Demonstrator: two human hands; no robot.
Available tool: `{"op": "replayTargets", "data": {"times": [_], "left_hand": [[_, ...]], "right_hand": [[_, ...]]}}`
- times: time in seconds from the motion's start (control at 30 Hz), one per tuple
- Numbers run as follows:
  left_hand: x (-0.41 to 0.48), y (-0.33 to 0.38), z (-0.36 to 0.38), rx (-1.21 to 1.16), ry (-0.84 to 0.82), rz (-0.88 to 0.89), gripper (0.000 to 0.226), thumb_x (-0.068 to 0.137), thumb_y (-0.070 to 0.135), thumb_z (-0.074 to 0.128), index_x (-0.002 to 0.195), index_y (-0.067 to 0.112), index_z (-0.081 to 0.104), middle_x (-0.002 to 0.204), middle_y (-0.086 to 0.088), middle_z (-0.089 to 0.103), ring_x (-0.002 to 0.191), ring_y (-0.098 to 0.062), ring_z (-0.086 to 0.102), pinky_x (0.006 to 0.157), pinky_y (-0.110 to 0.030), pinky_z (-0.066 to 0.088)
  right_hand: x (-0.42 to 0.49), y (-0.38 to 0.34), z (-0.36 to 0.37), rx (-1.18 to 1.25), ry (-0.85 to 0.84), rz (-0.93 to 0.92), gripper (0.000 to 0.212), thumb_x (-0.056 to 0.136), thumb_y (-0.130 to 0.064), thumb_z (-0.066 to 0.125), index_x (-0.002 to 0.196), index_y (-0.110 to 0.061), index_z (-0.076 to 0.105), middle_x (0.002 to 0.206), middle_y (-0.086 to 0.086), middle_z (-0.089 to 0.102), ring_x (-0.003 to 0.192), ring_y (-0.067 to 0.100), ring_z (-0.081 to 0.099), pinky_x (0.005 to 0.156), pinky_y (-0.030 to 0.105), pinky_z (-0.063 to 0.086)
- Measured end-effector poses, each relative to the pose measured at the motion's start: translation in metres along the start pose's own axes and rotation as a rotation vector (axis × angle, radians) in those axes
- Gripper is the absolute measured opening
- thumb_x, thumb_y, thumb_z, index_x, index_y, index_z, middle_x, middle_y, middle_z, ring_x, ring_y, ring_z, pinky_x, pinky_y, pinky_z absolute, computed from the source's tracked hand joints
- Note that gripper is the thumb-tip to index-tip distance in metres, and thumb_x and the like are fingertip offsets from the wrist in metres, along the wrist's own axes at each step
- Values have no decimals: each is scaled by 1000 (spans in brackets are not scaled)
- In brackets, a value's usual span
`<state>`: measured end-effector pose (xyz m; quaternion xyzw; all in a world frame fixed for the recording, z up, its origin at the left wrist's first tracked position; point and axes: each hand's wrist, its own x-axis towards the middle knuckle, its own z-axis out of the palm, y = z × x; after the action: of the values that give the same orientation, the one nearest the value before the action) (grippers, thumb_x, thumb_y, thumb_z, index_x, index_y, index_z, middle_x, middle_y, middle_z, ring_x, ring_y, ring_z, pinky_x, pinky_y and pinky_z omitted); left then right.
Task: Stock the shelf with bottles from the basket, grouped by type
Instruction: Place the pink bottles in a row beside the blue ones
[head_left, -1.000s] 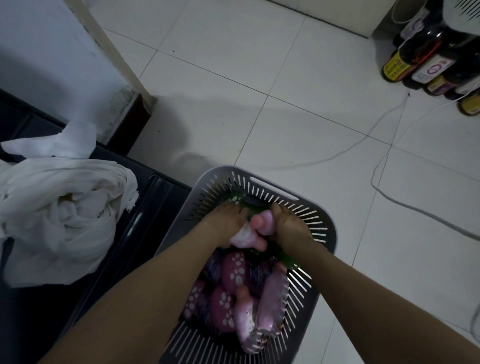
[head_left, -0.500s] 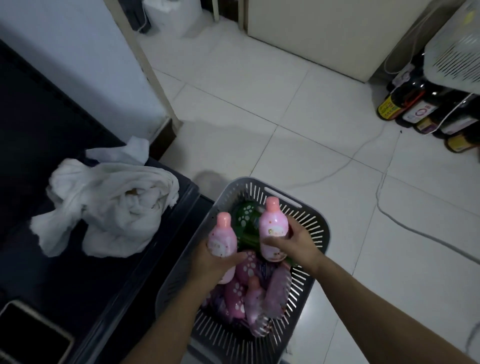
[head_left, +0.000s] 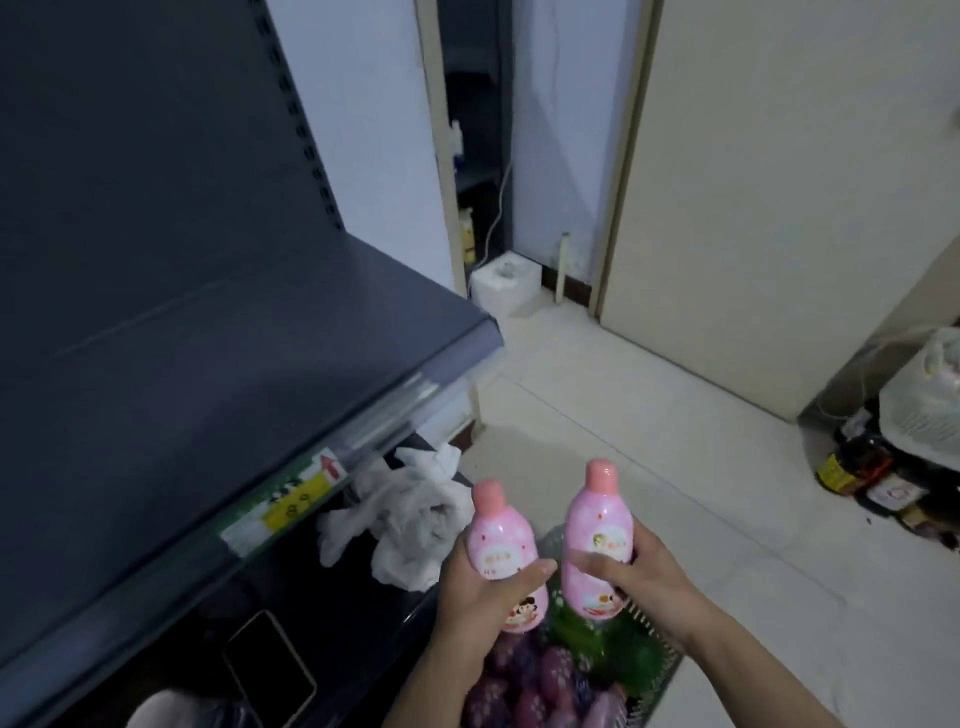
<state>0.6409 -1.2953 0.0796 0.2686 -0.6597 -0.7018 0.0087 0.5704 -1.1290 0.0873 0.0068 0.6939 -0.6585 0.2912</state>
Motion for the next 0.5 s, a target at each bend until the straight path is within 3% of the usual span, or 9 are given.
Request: {"op": "replayTargets", "data": {"times": [0.07, 0.17, 0.3, 0.4, 0.5], "left_hand": [[-22, 31, -9, 0, 98, 41, 56, 52, 19, 90, 100, 26, 62, 100, 6, 69, 95, -7, 64, 87, -31, 52], [-55, 76, -28, -38, 186, 134, 56, 49, 17, 89, 99, 21, 63, 99, -2, 71, 94, -17, 67, 84, -39, 55], [-99, 122, -67, -65, 293, 239, 45, 60, 2, 86, 97, 12, 64, 82, -3, 73, 70, -8, 69, 56, -21, 53], [-127, 149, -98, -64, 403, 303, 37, 63, 2, 83, 92, 14, 63, 72, 4, 69, 58, 2, 64, 48, -14, 48], [-152, 164, -134, -57, 537, 347, 39, 59, 8, 87, 85, 19, 60, 71, 5, 67, 56, 1, 62, 48, -14, 47]], "right_hand": [[-17, -34, 12, -45, -49, -56, 41, 67, -8, 82, 103, -12, 61, 86, 8, 74, 81, 23, 70, 67, 32, 57], [-39, -82, 35, -99, -125, -150, 39, 66, -7, 82, 99, -14, 62, 82, 6, 73, 77, 19, 70, 66, 31, 57], [-63, -136, 76, -172, -226, -306, 35, 71, -5, 78, 98, -18, 61, 79, 0, 70, 67, 7, 67, 57, 21, 52], [-77, -164, 113, -171, -281, -385, 32, 71, -3, 77, 93, -19, 61, 77, -1, 69, 65, 6, 66, 55, 21, 51], [-90, -181, 153, -142, -335, -434, 33, 69, -2, 78, 90, -21, 61, 75, -2, 69, 66, 8, 66, 55, 23, 53]]}}
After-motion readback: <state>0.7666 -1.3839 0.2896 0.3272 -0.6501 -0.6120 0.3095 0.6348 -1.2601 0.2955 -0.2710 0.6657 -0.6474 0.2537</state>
